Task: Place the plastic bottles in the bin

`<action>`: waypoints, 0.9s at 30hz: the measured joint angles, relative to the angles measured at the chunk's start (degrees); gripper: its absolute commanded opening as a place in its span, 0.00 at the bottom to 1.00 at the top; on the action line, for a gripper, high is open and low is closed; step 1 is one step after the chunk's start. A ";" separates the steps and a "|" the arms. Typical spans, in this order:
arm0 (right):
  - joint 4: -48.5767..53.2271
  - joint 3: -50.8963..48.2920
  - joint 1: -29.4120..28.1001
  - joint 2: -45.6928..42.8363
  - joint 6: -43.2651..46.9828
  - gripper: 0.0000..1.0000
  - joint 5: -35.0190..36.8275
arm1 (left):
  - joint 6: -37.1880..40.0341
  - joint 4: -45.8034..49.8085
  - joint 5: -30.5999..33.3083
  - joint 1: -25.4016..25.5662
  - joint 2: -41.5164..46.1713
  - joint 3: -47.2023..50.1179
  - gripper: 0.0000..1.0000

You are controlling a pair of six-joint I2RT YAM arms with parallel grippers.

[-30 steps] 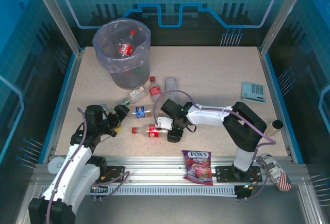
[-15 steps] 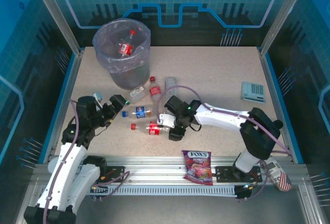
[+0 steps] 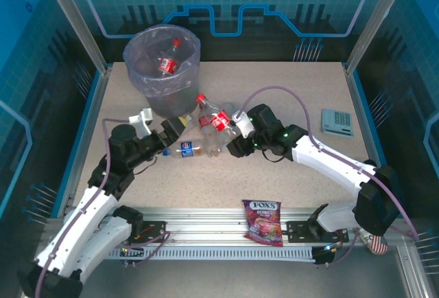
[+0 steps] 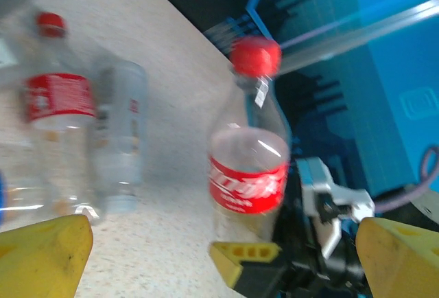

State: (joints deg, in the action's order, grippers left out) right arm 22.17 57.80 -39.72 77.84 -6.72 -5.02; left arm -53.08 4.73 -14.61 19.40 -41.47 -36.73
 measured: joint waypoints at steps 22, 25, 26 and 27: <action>-11.47 -5.31 -3.37 -0.39 -8.31 0.47 -7.85 | -5.40 -25.66 7.98 13.00 -25.22 -0.09 0.89; -12.02 -5.38 -3.48 -0.39 -8.55 0.49 -8.28 | -5.46 -26.16 8.20 13.14 -25.24 -0.50 0.75; -12.22 -5.38 -3.48 -0.42 -8.59 0.51 -8.41 | -5.66 -26.36 8.33 13.14 -25.24 -0.61 0.71; -12.33 -5.38 -3.48 -0.42 -8.74 0.53 -8.55 | -5.40 -26.49 8.44 13.14 -25.22 -0.76 0.67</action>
State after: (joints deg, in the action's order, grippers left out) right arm 9.85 52.42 -43.20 77.43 -15.46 -13.56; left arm -58.48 -21.76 -6.17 32.53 -66.70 -37.50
